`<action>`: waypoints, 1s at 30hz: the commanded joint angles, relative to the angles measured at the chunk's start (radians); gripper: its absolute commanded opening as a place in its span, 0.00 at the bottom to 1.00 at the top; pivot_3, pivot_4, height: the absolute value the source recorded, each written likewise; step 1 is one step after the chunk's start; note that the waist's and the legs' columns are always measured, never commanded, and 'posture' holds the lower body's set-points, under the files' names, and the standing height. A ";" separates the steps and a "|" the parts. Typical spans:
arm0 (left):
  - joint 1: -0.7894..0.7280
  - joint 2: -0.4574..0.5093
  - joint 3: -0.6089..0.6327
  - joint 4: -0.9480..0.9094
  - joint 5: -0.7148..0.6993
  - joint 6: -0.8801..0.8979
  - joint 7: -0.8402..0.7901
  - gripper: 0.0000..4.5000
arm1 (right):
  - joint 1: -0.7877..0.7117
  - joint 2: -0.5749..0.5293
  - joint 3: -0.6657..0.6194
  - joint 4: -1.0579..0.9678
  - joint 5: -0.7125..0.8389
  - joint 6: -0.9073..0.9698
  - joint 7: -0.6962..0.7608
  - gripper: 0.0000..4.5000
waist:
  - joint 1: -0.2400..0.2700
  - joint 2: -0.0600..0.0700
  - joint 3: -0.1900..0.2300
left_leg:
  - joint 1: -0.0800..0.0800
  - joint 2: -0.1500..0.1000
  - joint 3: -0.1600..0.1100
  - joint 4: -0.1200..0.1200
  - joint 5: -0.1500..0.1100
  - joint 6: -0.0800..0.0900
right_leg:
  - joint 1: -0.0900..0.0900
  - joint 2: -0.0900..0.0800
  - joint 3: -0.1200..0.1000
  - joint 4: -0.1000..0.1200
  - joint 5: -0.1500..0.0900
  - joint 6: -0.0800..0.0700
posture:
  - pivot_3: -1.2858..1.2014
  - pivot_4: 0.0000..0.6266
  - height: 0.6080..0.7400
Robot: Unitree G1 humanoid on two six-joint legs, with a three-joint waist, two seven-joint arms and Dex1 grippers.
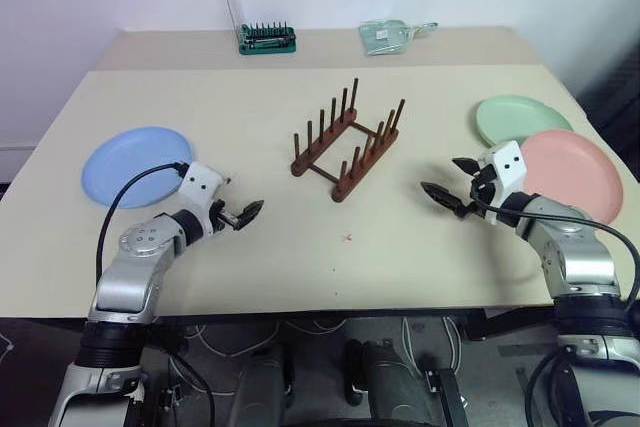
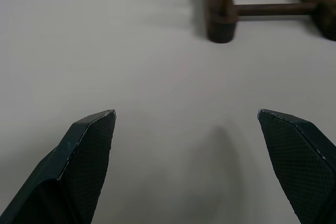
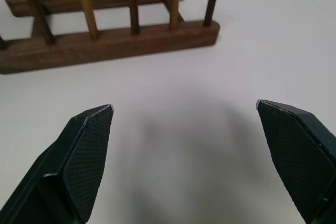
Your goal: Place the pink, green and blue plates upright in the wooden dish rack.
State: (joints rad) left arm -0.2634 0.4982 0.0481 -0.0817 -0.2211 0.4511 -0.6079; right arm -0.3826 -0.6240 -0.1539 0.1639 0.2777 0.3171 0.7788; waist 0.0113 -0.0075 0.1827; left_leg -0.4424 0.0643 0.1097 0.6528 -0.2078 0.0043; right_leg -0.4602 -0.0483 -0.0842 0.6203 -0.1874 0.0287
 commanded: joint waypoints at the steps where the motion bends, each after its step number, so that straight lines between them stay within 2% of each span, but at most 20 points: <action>1: -0.018 -0.001 -0.012 -0.018 0.003 -0.016 -0.003 0.99 | -0.003 -0.023 -0.020 -0.040 0.014 0.002 0.007 1.00 | 0.000 0.000 0.000 | 0.000 0.000 0.000 0.000 0.000 0.000 | 0.000 0.000 0.000 0.000 0.000 0.000 | 0.52 0.24 0.92; 6: -0.007 -0.015 -0.021 -0.048 -0.013 -0.001 0.000 0.99 | -0.014 -0.020 -0.013 -0.039 0.010 0.004 0.001 1.00 | 0.001 0.000 0.000 | 0.000 0.000 0.000 0.000 0.000 0.000 | 0.000 0.000 0.000 0.000 0.000 0.000 | 0.52 0.24 0.92; 12: -0.032 -0.035 -0.126 -0.056 -0.011 0.018 -0.059 0.99 | -0.006 0.000 0.014 -0.064 0.004 0.000 -0.010 1.00 | 0.001 0.000 0.000 | 0.000 0.000 0.000 0.000 0.000 0.000 | 0.000 0.000 0.000 0.000 0.000 0.000 | 0.52 0.24 0.92; 15: -0.089 -0.110 -0.263 -0.035 0.053 0.023 -0.043 0.99 | 0.004 0.012 0.026 -0.073 0.004 -0.005 -0.020 1.00 | 0.006 0.000 0.000 | 0.000 -0.001 0.000 0.001 0.000 0.000 | 0.001 0.000 0.000 0.000 0.000 0.000 | 0.52 0.24 0.92; 18: -0.104 -0.174 -0.336 -0.001 0.105 0.008 -0.008 0.99 | 0.020 0.037 0.040 -0.099 -0.004 -0.003 -0.045 1.00 | 0.002 0.000 0.000 | 0.000 -0.001 0.000 0.001 0.000 0.000 | 0.002 0.000 0.000 -0.001 0.000 0.001 | 0.52 0.24 0.92; 20: -0.130 -0.257 -0.385 0.046 0.143 0.026 0.056 0.99 | 0.023 0.033 0.036 -0.112 0.003 0.002 -0.044 1.00 | 0.001 0.000 0.000 | 0.000 -0.001 0.000 0.001 0.000 0.000 | 0.001 0.000 0.000 -0.001 0.002 0.003 | 0.52 0.24 0.92; 23: -0.151 -0.329 -0.409 0.101 0.184 0.028 0.113 0.99 | 0.026 0.044 0.032 -0.139 0.011 0.013 -0.068 1.00 | 0.002 0.000 -0.001 | 0.000 -0.001 -0.001 0.002 0.000 0.000 | 0.001 0.001 0.000 0.000 0.002 0.003 | 0.52 0.24 0.92; 26: -0.193 -0.409 -0.374 0.207 0.236 0.024 0.252 0.99 | 0.049 0.037 0.014 -0.138 0.012 0.008 -0.080 1.00 | 0.005 0.000 -0.001 | 0.000 -0.001 -0.002 0.002 0.000 0.000 | 0.002 0.001 0.000 0.000 0.001 0.003 | 0.52 0.24 0.92; 30: -0.224 -0.426 -0.346 0.251 0.248 0.005 0.294 0.99 | 0.065 0.037 0.016 -0.148 0.014 0.008 -0.086 1.00 | 0.002 0.000 -0.002 | 0.000 -0.001 -0.004 0.005 0.000 0.001 | 0.003 0.001 0.000 0.000 0.000 0.002 | 0.52 0.24 0.92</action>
State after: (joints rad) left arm -0.4862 0.0607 -0.3246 0.1424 -0.0067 0.4533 -0.3401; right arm -0.3135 -0.5854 -0.1091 0.0585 0.2803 0.3343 0.7001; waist 0.0132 -0.0073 0.1811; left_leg -0.4429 0.0630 0.1058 0.6577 -0.2083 0.0053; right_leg -0.4569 -0.0476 -0.0847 0.6206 -0.1870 0.0302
